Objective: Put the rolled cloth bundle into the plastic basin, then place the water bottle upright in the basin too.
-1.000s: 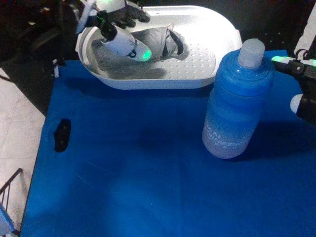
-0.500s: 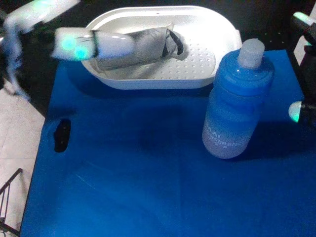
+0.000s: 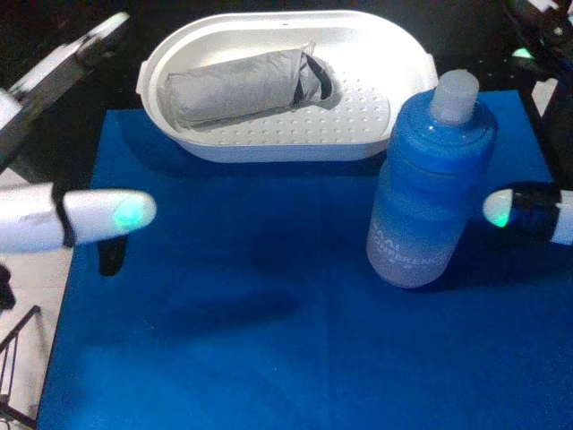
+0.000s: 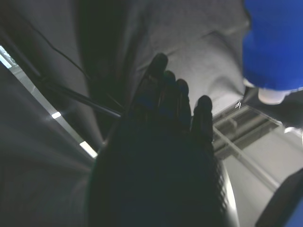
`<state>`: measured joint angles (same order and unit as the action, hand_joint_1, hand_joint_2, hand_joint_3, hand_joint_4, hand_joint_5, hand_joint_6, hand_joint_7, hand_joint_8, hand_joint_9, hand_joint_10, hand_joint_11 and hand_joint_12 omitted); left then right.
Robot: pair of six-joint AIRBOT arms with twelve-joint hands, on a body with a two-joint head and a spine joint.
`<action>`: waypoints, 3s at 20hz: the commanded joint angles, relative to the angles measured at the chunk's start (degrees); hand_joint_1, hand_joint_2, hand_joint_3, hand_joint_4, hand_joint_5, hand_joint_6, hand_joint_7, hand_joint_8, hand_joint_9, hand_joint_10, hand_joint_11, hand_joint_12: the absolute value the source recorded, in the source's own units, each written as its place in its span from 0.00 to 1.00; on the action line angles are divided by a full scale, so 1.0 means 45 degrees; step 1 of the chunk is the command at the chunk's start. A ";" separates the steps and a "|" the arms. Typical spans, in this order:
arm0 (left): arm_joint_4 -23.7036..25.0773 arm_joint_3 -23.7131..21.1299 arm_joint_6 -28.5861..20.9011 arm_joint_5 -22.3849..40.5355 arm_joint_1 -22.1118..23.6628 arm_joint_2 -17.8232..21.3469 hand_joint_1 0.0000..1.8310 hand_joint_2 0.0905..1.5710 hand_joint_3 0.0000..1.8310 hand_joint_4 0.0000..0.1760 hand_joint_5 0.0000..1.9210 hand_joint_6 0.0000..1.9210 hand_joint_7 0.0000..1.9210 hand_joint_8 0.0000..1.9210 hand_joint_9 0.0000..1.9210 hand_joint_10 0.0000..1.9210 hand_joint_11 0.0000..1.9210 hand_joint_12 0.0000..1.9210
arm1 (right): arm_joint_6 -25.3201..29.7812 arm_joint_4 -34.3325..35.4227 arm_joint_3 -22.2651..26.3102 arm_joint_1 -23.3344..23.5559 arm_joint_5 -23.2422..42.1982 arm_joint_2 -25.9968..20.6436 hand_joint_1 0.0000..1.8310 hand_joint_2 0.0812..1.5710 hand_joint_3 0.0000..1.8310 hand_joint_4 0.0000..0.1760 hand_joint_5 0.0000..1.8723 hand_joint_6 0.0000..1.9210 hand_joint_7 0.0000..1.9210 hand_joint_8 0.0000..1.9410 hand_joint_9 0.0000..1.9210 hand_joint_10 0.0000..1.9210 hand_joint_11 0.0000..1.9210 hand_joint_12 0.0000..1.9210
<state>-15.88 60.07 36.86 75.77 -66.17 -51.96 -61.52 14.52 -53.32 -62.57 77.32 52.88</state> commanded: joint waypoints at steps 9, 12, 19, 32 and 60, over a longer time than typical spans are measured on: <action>-0.0897 -0.0726 -0.0070 0.3502 -0.0933 -0.0079 0.38 0.50 0.00 1.00 0.00 0.00 0.00 0.00 0.00 0.00 0.00 0.00 | 0.0359 0.0167 -0.0750 0.0837 0.1559 0.1677 0.46 0.53 0.00 1.00 0.01 0.00 0.04 0.00 0.05 0.00 0.00 0.30; -0.1376 -0.0858 -0.0131 0.4020 -0.1332 -0.0307 0.41 0.51 0.00 1.00 0.00 0.00 0.00 0.00 0.00 0.00 0.00 0.00 | 0.1992 0.0343 -0.1697 0.0883 0.1061 0.2521 0.48 0.55 0.00 1.00 0.06 0.00 0.09 0.00 0.08 0.00 0.00 0.36; -0.1529 -0.0929 -0.0226 0.4127 -0.1535 -0.0417 0.42 0.54 0.01 1.00 0.00 0.00 0.00 0.00 0.00 0.00 0.00 0.00 | 0.2267 0.0458 -0.2112 0.0943 0.0451 0.3032 0.54 0.66 0.00 0.29 0.23 0.00 0.25 0.00 0.24 0.01 0.09 0.50; -0.1643 -0.0961 -0.0404 0.4050 -0.1722 -0.0571 0.44 0.53 0.00 1.00 0.00 0.00 0.00 0.00 0.00 0.00 0.00 0.00 | 0.2266 0.0189 -0.2150 0.0943 0.0295 0.2705 0.65 0.72 0.00 0.00 0.49 0.51 0.47 0.63 0.53 0.35 0.46 0.66; -0.1824 -0.0948 -0.0490 0.3918 -0.1907 -0.0733 0.38 0.52 0.00 1.00 0.00 0.00 0.00 0.00 0.00 0.00 0.00 0.00 | 0.1279 -0.0899 -0.2329 0.3566 0.0629 0.1216 0.68 0.70 0.00 0.00 0.46 0.52 0.55 0.54 0.57 0.46 0.48 0.72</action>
<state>-24.73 55.64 35.11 86.39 -75.00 -54.89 -56.66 9.58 -63.77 -47.09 71.57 58.61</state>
